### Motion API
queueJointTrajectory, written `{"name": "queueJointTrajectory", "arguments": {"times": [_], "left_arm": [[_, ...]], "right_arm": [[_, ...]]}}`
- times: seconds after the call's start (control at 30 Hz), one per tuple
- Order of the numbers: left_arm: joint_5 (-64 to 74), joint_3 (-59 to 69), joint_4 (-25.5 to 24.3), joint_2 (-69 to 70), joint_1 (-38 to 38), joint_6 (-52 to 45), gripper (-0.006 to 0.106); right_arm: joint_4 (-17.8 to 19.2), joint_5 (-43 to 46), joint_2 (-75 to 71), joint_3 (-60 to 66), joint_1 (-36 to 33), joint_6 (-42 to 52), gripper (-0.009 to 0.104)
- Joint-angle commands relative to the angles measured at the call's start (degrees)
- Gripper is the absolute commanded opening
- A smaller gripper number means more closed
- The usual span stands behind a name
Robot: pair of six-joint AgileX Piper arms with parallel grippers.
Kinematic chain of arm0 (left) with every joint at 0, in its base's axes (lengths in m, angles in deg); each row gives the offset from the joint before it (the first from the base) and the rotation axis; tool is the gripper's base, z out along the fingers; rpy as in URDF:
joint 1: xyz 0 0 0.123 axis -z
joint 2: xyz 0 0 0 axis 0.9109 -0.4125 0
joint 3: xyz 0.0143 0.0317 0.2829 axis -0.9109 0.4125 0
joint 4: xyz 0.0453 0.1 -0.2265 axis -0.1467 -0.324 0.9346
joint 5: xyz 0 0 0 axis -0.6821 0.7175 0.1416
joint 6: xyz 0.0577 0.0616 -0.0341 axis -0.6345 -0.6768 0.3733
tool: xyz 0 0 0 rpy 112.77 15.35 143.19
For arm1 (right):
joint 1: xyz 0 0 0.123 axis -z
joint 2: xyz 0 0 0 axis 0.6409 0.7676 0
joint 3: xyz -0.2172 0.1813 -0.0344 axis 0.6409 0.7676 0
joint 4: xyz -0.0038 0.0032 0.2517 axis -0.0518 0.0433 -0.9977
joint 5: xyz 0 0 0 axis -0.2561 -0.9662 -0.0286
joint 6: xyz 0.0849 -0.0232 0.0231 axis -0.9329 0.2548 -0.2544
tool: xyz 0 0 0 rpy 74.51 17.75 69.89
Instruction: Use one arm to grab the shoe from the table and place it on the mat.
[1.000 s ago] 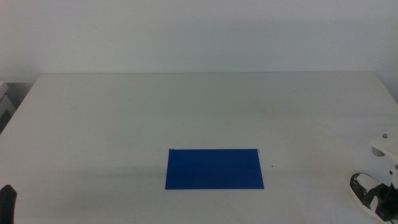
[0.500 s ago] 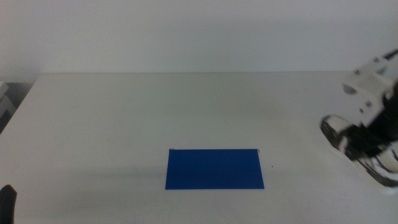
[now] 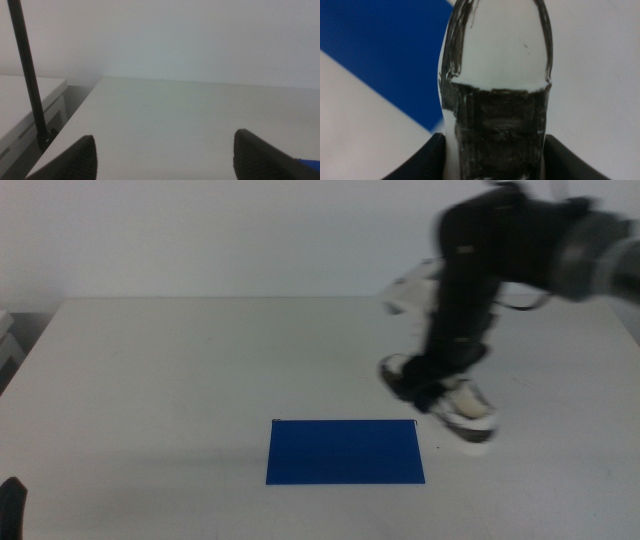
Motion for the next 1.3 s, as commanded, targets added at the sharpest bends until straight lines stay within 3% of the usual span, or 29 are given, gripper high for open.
{"name": "queueJointTrajectory", "arguments": {"times": [0.0, 0.27, 0.4, 0.53, 0.6, 0.83, 1.27], "left_arm": [[-4.6, 0.3, 0.2, 0.4, 0.2, 0.2, 0.094], [-4.6, 0.3, 0.2, 0.4, 0.2, 0.2, 0.094], [-4.6, 0.3, 0.2, 0.4, 0.2, 0.2, 0.094], [-4.6, 0.3, 0.2, 0.4, 0.2, 0.2, 0.094], [-4.6, 0.3, 0.2, 0.4, 0.2, 0.2, 0.094], [-4.6, 0.3, 0.2, 0.4, 0.2, 0.2, 0.094], [-4.6, 0.3, 0.2, 0.4, 0.2, 0.2, 0.094]], "right_arm": [[1.3, -3.3, 1.4, -7.6, -2.7, -1.3, -0.004], [0.1, -4.9, 8.2, -16.7, -8.3, -0.5, -0.004], [-0.3, -4.9, 9.1, -16.7, -9.5, 16.0, -0.004], [-4.2, -5.3, 9.7, -16.6, -10.0, 37.3, -0.004], [-5.5, -5.3, 10.0, -16.6, -10.0, 42.3, -0.004], [-3.6, -5.2, 11.5, -16.6, -10.0, 35.0, -0.004], [-5.2, -4.8, 14.5, -16.6, -10.0, 34.9, -0.004]]}}
